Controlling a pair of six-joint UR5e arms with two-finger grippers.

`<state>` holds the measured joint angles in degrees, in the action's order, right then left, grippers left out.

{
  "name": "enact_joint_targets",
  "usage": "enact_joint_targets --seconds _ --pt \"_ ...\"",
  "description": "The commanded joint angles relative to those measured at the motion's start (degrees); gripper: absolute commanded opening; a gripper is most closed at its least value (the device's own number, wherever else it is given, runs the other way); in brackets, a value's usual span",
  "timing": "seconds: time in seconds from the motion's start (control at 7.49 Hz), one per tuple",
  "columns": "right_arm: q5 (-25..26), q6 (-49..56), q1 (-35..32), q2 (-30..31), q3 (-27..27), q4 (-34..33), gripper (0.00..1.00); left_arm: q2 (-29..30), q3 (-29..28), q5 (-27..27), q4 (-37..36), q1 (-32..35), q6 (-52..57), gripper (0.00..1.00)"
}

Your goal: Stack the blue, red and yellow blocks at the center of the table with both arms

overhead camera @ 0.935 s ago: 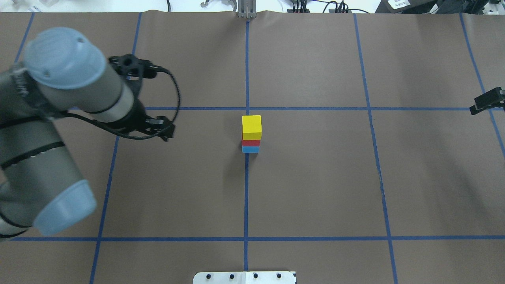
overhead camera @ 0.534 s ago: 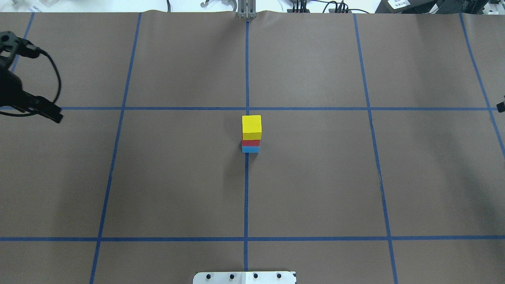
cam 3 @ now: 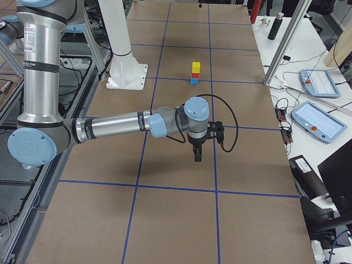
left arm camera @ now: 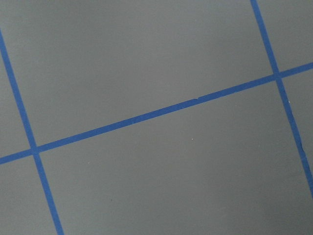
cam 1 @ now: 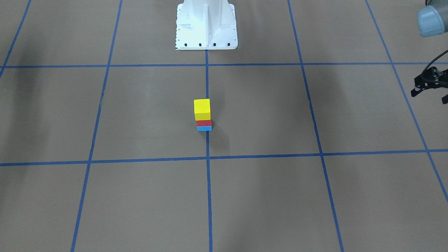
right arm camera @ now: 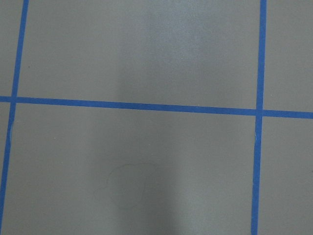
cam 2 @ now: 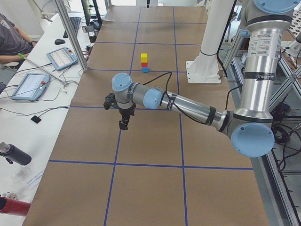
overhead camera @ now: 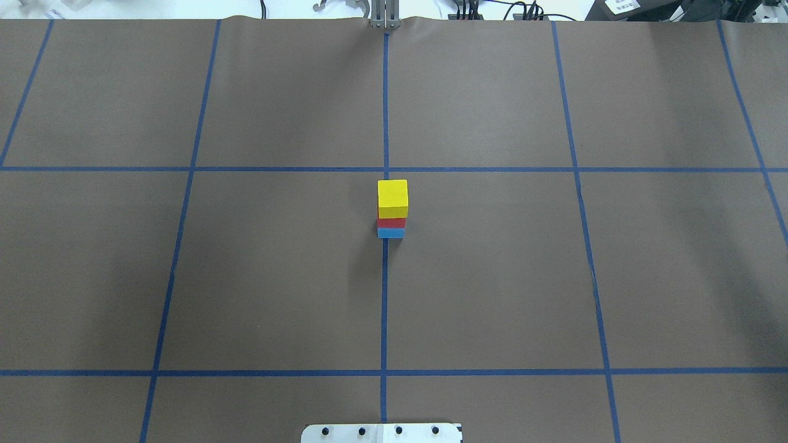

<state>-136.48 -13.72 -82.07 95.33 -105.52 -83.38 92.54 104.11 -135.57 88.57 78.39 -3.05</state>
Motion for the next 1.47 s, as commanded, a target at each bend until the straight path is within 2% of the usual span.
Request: enact_joint_targets --seconds 0.0,0.27,0.67,1.2,1.34 --pt "-0.1 0.2 -0.1 0.0 0.0 -0.1 1.0 -1.9 -1.5 -0.6 -0.3 2.0 2.9 0.99" --pt "-0.2 0.2 -0.2 -0.1 0.1 -0.1 1.0 -2.7 -4.0 -4.3 0.5 4.6 3.0 0.99" --pt "-0.1 0.2 -0.1 -0.4 0.6 -0.1 1.0 -3.7 -6.5 -3.7 0.6 6.5 6.0 0.99" --pt "-0.1 0.2 -0.1 -2.0 2.4 -0.1 1.0 -3.8 -6.4 -3.4 0.5 8.3 7.1 0.99" --pt "-0.1 0.2 -0.1 -2.5 2.8 -0.1 1.0 -4.9 -6.9 -1.5 0.5 9.2 7.2 0.99"
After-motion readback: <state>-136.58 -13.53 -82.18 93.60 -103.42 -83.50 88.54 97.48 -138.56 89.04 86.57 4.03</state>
